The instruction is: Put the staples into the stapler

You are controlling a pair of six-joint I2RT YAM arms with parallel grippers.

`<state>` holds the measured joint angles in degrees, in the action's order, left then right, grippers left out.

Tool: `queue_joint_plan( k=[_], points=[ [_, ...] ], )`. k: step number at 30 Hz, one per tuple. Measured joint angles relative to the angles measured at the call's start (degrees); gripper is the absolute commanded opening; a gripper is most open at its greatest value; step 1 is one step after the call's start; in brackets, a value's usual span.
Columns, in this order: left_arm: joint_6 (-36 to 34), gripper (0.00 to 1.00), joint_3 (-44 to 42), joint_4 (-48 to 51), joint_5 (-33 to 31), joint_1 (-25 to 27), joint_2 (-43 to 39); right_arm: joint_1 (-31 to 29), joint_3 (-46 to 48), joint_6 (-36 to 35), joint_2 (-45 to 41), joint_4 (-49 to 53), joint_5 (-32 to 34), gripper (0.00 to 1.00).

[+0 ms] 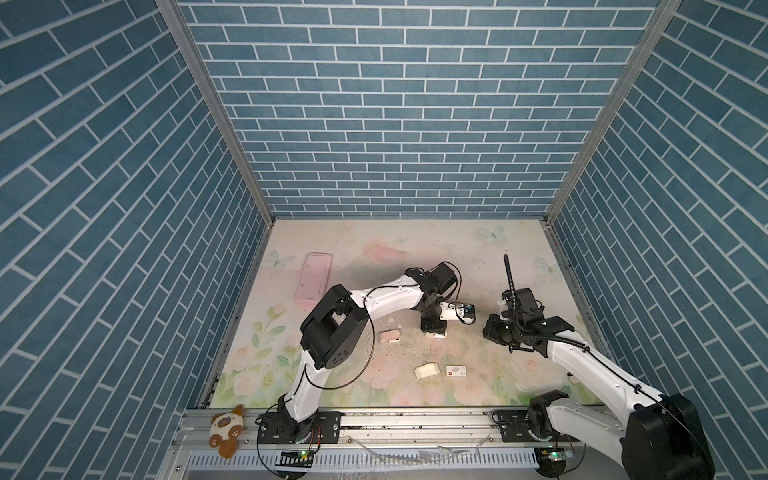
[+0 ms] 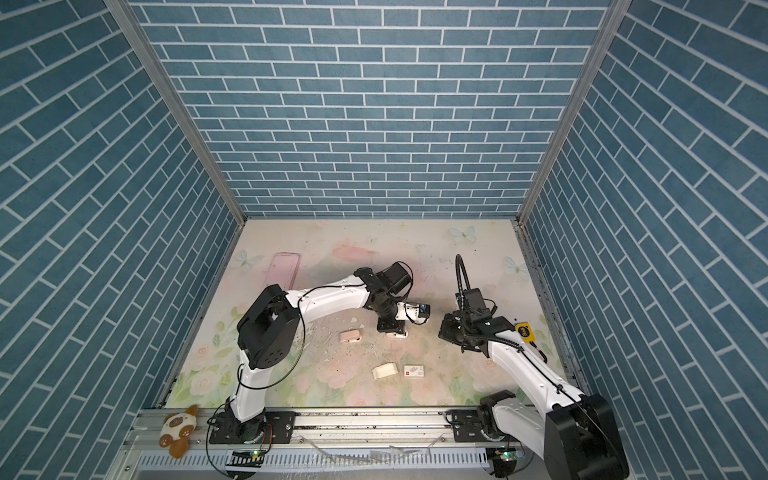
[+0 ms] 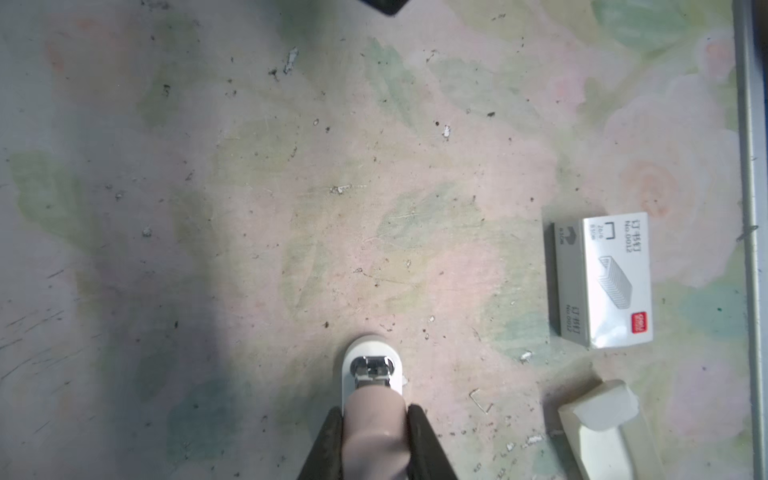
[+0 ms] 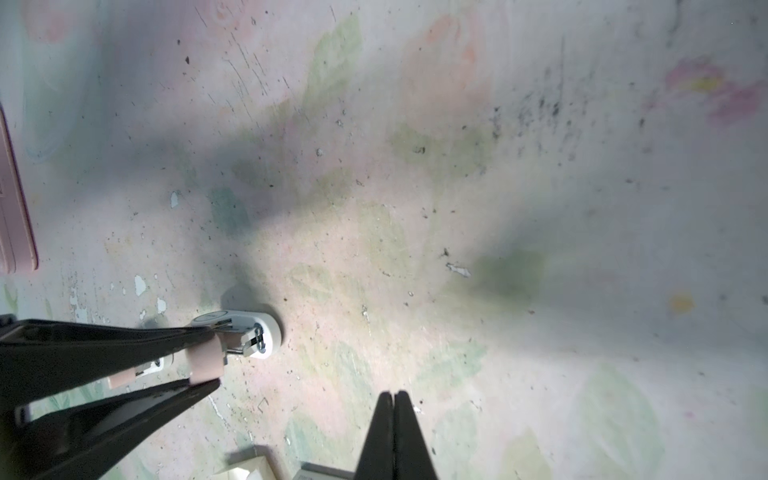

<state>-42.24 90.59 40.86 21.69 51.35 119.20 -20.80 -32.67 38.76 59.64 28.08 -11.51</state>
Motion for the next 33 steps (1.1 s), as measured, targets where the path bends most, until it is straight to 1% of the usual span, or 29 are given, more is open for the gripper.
queue_joint_plan(
  k=[4, 11, 16, 19, 24, 33],
  points=[
    [0.0, 0.10, 0.7, 0.1, -1.0, 0.7, 0.8, 0.2, -0.4, 0.0, -3.0, 2.9, 0.7, 0.05],
    [0.0, 0.09, 2.0, 1.0, -3.5, 1.8, 2.0, 0.2, -0.4, 0.0, -5.4, 5.9, 1.2, 0.05],
    [0.0, 0.08, 3.0, 2.2, -5.0, 2.4, 2.5, 0.3, -0.4, 0.0, -6.2, 6.6, 1.2, 0.05],
    [0.0, 0.05, 3.9, 3.1, -5.9, 2.8, 3.1, 0.3, -0.4, 0.0, -6.5, 6.8, 1.2, 0.05],
    [0.0, 0.05, 5.5, 4.6, -6.9, 3.2, 4.1, 0.3, -0.4, 0.0, -7.6, 7.2, 1.2, 0.05],
    [0.5, 0.03, 7.3, 6.2, -7.1, 3.4, 5.6, 0.3, 0.2, 0.0, -9.6, 7.5, 1.2, 0.05]
  ],
)
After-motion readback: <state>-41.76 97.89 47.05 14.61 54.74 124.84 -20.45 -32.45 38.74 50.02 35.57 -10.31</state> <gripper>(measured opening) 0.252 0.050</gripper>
